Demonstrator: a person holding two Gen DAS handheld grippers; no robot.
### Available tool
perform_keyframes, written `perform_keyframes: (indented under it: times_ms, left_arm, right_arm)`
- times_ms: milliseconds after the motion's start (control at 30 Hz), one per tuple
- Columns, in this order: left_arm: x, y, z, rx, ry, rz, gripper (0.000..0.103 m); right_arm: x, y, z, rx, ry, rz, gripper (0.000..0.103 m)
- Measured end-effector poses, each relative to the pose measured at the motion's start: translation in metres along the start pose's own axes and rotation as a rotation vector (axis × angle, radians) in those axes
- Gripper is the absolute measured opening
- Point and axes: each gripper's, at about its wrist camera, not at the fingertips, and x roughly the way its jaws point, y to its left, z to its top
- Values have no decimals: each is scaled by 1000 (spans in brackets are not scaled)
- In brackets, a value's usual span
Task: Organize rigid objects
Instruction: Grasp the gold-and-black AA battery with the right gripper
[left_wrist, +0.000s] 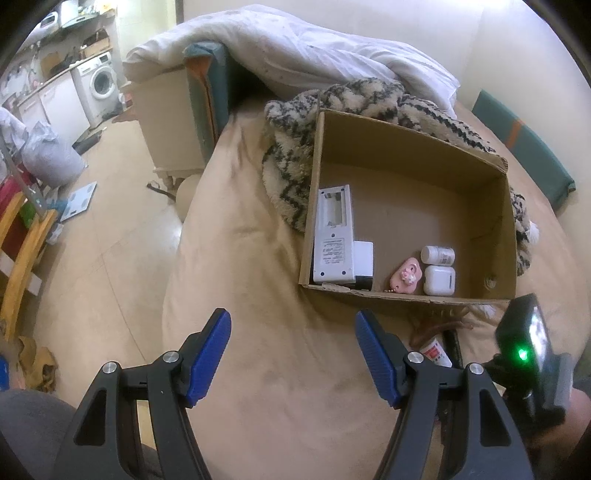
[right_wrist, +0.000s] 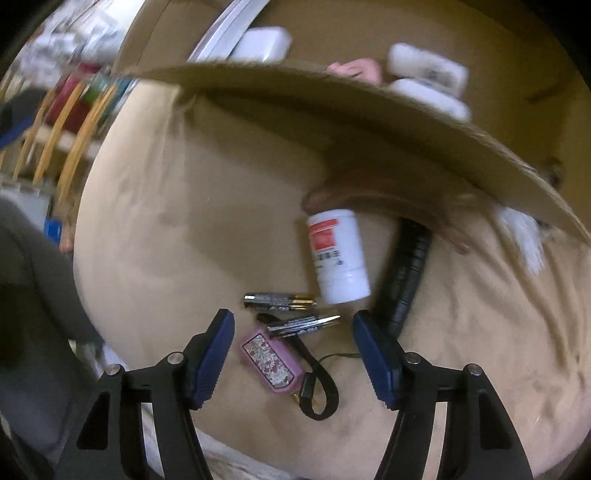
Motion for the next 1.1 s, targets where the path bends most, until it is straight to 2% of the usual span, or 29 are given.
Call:
perform_keyframes:
  times_ms: [133,200,400,500,633,867,933,1000,1100]
  left_arm:
    - [2,1,0,-8,9,-4,67]
    - [3,0,0,-5,11,-3,67]
    - [5,1,0,-9,18,0,67]
    - [5,1,0,-9,20,0,67]
    - [7,1,-1,1,21,5,67]
    - [11,-6,-5,29,25,23,67]
    - [13,-9,-8,45,26,35,67]
    - [14,-11,-9,58,28,42,67]
    - [15,-18,-12,97,21,47,67]
  right_arm:
    - [9,2,-1,-23,9,9,64]
    - [9,4,-2,-30,1,13,46]
    - [-5,7,-9,-40,-2,26,45]
    - [-26,6,-10,-54,-46,34,45]
    - [-71,3,-16,-29,-189,67,45]
    - [-144,1,-31,31,-547,117,45]
    - [-161,-11,-37,75,-632,116,45]
    - [-169,-18,-40,118,-700,122,45]
    - [-171,-37,-46,190,-740,125,45]
